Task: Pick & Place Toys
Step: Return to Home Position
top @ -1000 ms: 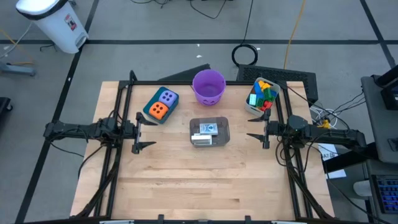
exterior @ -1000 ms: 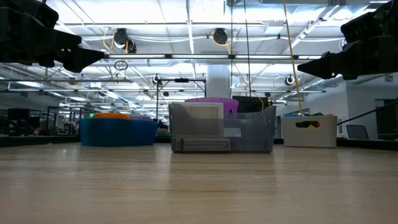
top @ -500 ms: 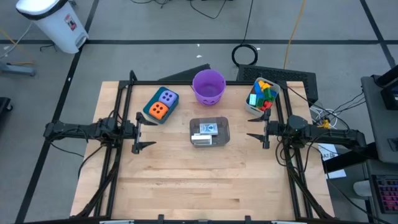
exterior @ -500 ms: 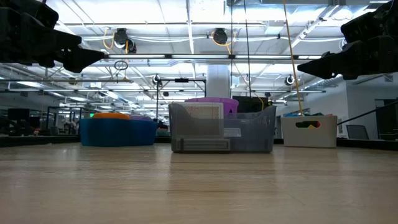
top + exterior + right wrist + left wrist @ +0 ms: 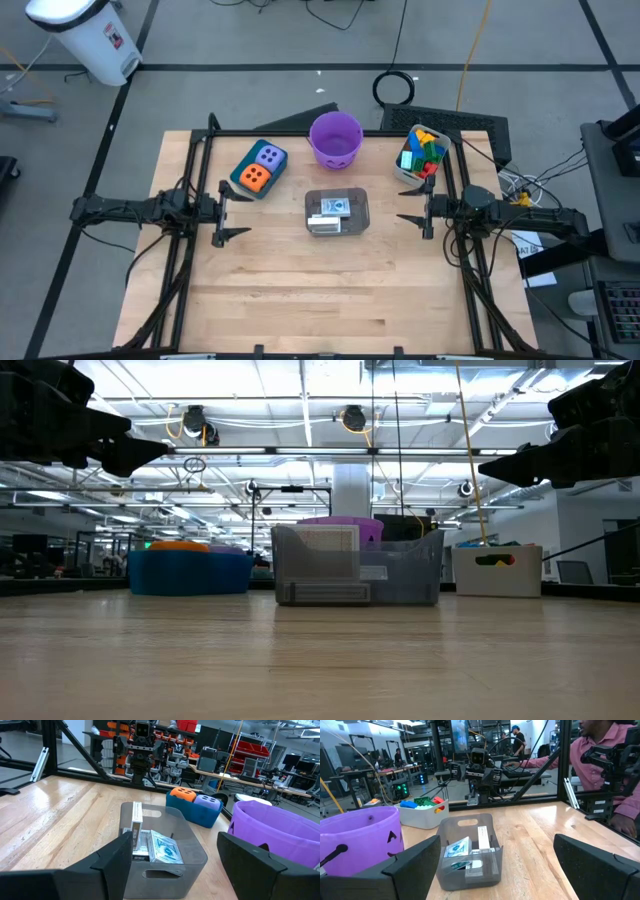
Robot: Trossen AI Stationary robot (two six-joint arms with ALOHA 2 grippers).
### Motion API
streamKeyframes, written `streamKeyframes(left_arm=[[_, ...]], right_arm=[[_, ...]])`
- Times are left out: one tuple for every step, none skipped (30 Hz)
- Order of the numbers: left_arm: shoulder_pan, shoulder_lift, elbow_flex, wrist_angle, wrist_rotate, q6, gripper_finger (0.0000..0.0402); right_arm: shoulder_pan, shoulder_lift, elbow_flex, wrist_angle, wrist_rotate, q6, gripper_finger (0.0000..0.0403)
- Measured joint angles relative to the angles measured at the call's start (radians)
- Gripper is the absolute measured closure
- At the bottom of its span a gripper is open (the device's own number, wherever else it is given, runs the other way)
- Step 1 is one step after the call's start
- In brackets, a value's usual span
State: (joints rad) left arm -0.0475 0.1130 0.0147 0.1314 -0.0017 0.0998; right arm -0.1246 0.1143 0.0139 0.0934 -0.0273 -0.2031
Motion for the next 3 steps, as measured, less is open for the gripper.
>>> streamKeyframes(left_arm=[[0.0, 0.0, 0.0, 0.0, 0.0, 0.0, 0.0009], [0.0, 0.0, 0.0, 0.0, 0.0, 0.0, 0.0009], [0.0, 0.0, 0.0, 0.0, 0.0, 0.0, 0.0009]], right_arm=[[0.0, 0.0, 0.0, 0.0, 0.0, 0.0, 0.014], [0.0, 0.0, 0.0, 0.0, 0.0, 0.0, 0.014], [0.0, 0.0, 0.0, 0.0, 0.0, 0.0, 0.014]])
